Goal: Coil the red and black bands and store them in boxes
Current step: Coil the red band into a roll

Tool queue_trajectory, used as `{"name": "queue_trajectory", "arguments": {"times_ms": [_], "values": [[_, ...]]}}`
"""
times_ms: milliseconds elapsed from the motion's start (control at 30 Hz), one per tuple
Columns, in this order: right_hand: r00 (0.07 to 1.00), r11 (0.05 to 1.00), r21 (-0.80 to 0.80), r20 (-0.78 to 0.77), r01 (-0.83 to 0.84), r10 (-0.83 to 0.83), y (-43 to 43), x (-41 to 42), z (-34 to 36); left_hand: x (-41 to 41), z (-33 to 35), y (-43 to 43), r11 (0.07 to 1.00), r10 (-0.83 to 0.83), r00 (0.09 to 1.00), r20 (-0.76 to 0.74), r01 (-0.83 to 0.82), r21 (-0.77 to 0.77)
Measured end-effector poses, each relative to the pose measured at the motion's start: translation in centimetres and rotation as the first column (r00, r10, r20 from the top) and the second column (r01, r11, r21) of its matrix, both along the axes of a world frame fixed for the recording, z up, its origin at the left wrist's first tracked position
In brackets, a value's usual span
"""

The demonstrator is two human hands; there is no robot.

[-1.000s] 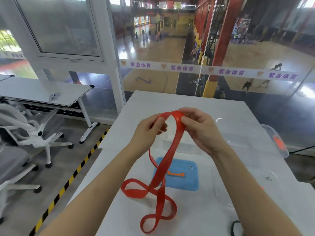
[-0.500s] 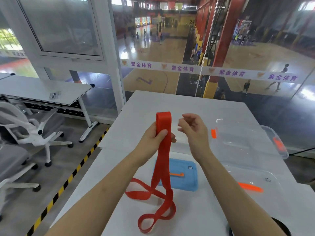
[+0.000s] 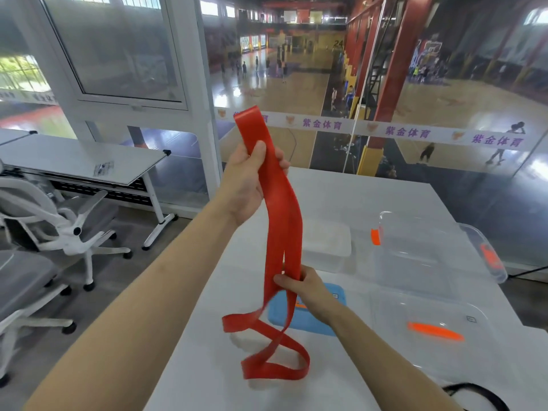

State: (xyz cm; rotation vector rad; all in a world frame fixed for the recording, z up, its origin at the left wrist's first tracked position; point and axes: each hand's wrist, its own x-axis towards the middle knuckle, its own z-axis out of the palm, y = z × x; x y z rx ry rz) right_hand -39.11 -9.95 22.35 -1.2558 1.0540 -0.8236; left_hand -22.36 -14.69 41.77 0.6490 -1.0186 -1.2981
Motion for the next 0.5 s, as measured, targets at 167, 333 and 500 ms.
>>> {"name": "queue_trajectory", "arguments": {"times_ms": [167,333,500], "values": [[0.974,0.999,0.031,0.227,-0.009,0.002,0.1,-1.0,2.3,3.1,1.3,-1.4,0.992,0.129,0.981,-0.147,-0.127,0.023],[0.939,0.998,-0.004,0.339,-0.057,0.055,-0.1,-1.5,5.8,4.3,2.5,-1.8,0.98,0.196,0.957,-0.216,-0.196,0.021],[0.881,0.918,-0.056,0.264,-0.393,0.394,-0.2,-3.3,7.2,4.4,4.6,-2.9,0.968,0.247,0.944,-0.221,-0.25,0.017]]}}
